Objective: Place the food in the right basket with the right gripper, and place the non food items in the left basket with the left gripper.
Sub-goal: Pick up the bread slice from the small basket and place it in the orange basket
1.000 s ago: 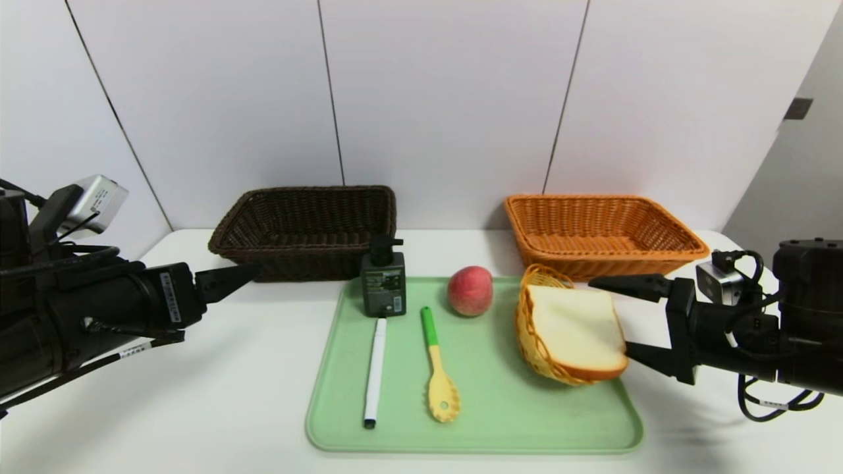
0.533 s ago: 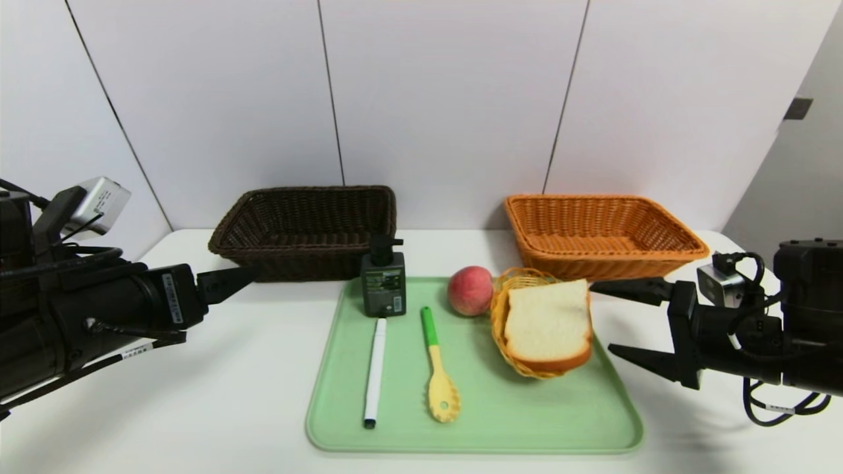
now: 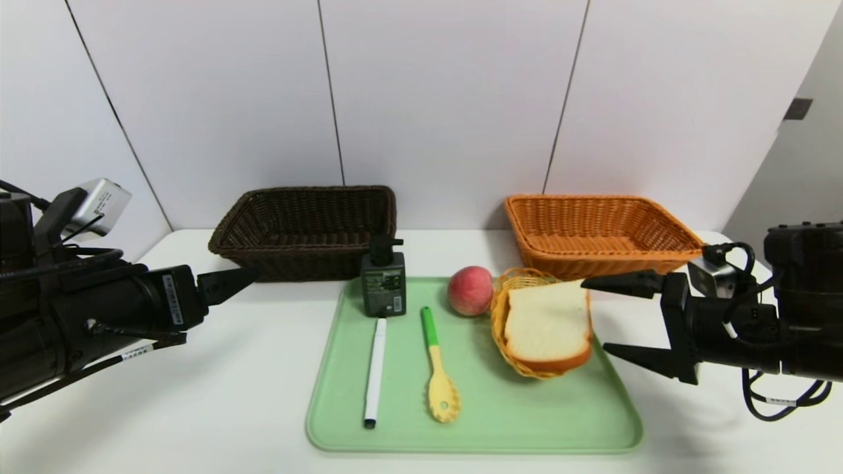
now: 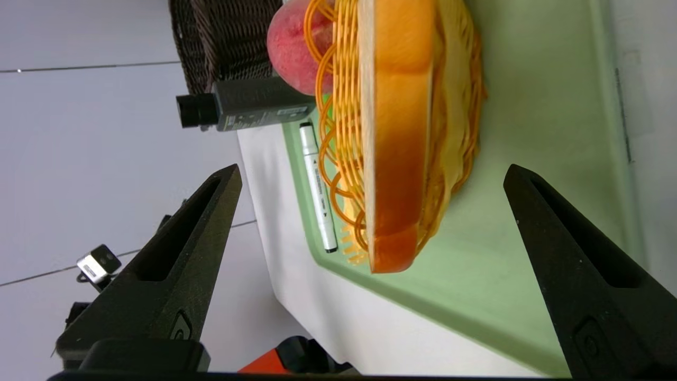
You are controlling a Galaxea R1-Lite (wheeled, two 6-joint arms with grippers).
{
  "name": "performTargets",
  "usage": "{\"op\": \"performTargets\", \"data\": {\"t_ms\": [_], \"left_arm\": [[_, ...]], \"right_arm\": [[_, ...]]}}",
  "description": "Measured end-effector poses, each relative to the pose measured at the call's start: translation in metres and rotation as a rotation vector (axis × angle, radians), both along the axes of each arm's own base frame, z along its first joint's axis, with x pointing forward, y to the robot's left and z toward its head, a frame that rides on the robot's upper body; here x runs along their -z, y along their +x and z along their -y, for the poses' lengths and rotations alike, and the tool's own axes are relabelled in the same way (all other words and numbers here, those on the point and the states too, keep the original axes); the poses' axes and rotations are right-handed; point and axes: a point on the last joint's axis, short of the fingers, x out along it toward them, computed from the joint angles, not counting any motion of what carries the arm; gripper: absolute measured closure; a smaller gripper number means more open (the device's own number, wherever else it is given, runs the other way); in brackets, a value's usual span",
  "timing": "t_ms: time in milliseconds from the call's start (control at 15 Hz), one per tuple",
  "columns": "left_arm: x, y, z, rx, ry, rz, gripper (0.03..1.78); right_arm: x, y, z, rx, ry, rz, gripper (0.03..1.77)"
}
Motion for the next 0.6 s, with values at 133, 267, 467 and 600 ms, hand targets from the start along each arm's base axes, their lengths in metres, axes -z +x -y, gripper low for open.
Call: {"op": "performTargets", "data": {"t_ms": [133, 267, 467, 600], "left_arm": [[0.001, 0.000, 0.000, -0.001, -0.001, -0.003, 0.12], [0.002, 0.000, 0.000, 0.000, 0.001, -0.009, 0.12], [0.003, 0.000, 0.000, -0.002, -0.004, -0.013, 0.12], [0.003, -0.001, 0.000, -0.002, -0.004, -0.013, 0.12]], "right_arm": [[-0.004, 0.005, -0.004, 0.023, -0.024, 0.013, 0.09], [-0.005, 0.009, -0.013, 0.033, -0.052, 0.021, 0.09], [0.000, 0.015, -0.023, 0.039, -0.095, 0.018, 0.09], [0.002, 0.017, -0.026, 0.030, -0.100, 0.011, 0.09]]}}
